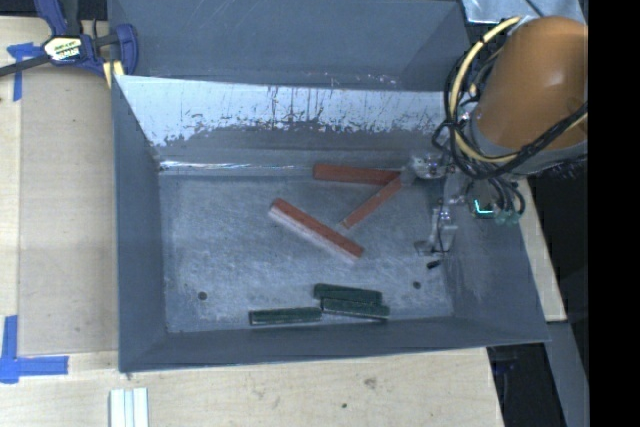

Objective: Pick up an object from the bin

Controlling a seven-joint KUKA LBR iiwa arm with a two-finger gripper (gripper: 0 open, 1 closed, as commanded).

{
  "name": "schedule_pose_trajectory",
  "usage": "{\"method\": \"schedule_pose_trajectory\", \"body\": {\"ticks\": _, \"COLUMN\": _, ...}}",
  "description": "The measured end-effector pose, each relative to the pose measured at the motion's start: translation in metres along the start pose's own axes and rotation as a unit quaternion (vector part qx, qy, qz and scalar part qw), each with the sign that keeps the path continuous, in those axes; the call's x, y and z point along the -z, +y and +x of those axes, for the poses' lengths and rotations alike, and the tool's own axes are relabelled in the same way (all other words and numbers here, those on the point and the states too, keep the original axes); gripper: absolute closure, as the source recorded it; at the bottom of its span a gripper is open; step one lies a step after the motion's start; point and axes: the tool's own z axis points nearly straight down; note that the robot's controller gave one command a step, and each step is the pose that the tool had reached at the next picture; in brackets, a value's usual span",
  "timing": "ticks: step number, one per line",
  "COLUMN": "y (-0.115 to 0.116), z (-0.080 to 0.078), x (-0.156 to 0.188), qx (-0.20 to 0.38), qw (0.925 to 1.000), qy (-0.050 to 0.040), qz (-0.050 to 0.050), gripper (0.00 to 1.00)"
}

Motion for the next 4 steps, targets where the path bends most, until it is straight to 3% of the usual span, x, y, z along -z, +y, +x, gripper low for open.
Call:
{"method": "schedule_pose_trajectory", "body": {"ticks": 1, "y": 0.042, "z": -0.025, "x": -0.131, "qx": 0.028, "qw": 0.9996, "qy": -0.0001, "qz": -0.001, "gripper": 0.00}}
{"method": "schedule_pose_trajectory", "body": {"ticks": 2, "y": 0.022, "z": -0.024, "x": -0.130, "qx": 0.321, "qw": 0.9472, "qy": -0.0048, "qz": 0.001, "gripper": 0.00}}
{"method": "schedule_pose_trajectory", "body": {"ticks": 3, "y": 0.022, "z": -0.024, "x": -0.130, "qx": 0.320, "qw": 0.9474, "qy": -0.0050, "qz": 0.001, "gripper": 1.00}}
{"method": "schedule_pose_trajectory", "body": {"ticks": 4, "y": 0.022, "z": -0.024, "x": -0.130, "qx": 0.320, "qw": 0.9475, "qy": -0.0046, "qz": 0.001, "gripper": 0.00}}
